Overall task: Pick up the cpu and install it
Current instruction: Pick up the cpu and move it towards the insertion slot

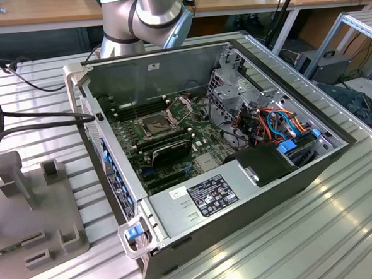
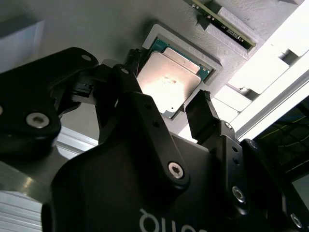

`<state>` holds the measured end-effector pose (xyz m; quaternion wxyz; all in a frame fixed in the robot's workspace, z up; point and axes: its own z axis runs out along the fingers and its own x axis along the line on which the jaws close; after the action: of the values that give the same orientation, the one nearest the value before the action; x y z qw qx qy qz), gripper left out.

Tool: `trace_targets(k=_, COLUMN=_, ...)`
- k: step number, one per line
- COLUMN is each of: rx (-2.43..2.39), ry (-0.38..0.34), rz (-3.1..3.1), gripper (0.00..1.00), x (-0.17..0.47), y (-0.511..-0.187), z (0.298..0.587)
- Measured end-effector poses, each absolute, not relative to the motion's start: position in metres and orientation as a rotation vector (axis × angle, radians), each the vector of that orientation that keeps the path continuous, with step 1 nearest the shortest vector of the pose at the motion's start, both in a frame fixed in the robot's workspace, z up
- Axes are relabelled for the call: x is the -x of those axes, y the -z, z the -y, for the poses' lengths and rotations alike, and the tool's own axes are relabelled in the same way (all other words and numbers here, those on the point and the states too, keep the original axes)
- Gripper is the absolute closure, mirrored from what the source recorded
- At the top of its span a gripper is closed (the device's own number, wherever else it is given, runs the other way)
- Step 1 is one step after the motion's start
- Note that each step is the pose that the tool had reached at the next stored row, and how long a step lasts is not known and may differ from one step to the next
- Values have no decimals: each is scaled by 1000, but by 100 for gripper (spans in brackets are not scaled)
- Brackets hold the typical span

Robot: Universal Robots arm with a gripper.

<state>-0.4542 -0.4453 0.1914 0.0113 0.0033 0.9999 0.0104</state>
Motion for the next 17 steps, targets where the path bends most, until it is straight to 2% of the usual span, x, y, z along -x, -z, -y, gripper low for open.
trace_targets(k=10, rx=-5, ry=-32, rz=-3119, gripper=34, x=454, y=-191, z=445)
trace_targets(k=12, rx=-5, ry=-32, rz=-3119, gripper=36, x=454, y=-191, z=445)
trace_targets(k=13, rx=-5, ry=-32, rz=-3119, gripper=43, x=454, y=-191, z=445)
trace_targets(k=17, rx=-5, ry=-32, rz=-3119, gripper=43, x=454, y=-191, z=445)
